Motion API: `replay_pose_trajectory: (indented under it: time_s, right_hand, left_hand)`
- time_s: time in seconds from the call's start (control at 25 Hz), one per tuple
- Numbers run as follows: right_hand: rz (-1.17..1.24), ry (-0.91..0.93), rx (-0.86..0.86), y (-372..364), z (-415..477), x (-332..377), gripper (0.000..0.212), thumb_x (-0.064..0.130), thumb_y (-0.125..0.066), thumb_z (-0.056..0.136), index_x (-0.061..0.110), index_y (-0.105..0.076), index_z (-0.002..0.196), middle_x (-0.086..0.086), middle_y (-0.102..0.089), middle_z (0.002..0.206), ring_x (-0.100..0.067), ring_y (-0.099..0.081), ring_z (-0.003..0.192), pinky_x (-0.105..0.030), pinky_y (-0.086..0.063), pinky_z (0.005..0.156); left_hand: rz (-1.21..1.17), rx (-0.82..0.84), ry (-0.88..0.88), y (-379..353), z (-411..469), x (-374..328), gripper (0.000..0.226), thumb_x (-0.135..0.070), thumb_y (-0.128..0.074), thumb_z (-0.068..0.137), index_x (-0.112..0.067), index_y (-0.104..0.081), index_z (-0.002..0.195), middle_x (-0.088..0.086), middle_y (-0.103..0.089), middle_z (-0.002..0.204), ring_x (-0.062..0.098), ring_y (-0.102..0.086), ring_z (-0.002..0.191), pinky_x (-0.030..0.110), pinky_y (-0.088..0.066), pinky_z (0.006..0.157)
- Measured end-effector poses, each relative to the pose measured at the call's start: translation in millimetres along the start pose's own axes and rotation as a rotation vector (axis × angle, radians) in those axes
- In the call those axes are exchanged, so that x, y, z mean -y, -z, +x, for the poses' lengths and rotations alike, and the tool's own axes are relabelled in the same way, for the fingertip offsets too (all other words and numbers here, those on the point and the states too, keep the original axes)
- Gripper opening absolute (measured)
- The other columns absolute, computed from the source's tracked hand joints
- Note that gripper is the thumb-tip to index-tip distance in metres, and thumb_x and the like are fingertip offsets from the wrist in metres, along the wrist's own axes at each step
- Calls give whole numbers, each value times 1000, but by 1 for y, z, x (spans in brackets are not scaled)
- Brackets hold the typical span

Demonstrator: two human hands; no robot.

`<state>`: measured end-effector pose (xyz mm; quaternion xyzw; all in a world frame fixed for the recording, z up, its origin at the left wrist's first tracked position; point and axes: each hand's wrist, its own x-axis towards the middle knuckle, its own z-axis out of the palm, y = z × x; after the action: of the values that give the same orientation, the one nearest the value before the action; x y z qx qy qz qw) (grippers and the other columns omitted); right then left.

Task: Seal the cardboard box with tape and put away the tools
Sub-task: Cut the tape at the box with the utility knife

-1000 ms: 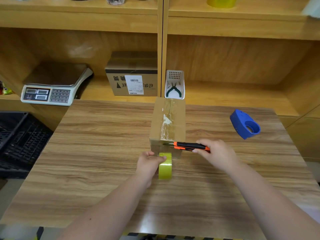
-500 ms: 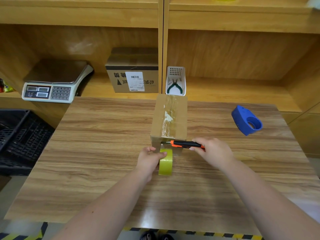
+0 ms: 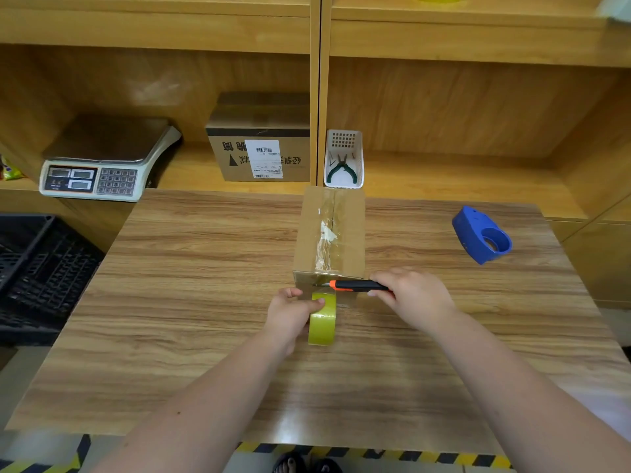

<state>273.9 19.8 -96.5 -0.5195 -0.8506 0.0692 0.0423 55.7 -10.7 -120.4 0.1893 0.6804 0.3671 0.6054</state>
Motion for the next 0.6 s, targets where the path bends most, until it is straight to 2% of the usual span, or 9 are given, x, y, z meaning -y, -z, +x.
replay_pose_trajectory:
  time_s: [0.12, 0.28, 0.44, 0.6]
  right_hand:
    - [10, -7, -21, 4, -4, -3, 29, 46, -49, 92, 26, -60, 110, 2, -68, 101, -25, -61, 95, -34, -50, 66]
    - [9, 11, -40, 6, -7, -1, 27, 43, -51, 92, 25, -61, 110, 1, -68, 100, -26, -61, 94, -32, -47, 65]
    - [-20, 0, -11, 5, -6, 0, 27, 44, -48, 93, 25, -59, 109, 2, -67, 99, -25, -60, 95, -33, -48, 66]
    - [-40, 0, -36, 8, -14, -8, 25, 43, -52, 91, 23, -61, 104, 0, -68, 93, -27, -62, 89, -34, -49, 63]
  left_hand:
    - [3, 9, -8, 1, -1, 0, 48, -4, -77, 76, -11, -46, 113, 10, -64, 94, 20, -64, 74, 35, -56, 65]
    - [0, 7, -8, -1, -2, 3, 49, -4, -77, 75, -11, -46, 113, 15, -65, 103, 24, -65, 80, 38, -57, 71]
    - [-27, 12, -4, -1, -1, 5, 46, -3, -76, 77, -12, -46, 110, 9, -63, 93, 19, -63, 73, 36, -56, 70]
    - [-15, 22, 2, -3, -3, 6, 45, -2, -75, 77, -12, -45, 110, 7, -62, 90, 17, -62, 71, 37, -56, 69]
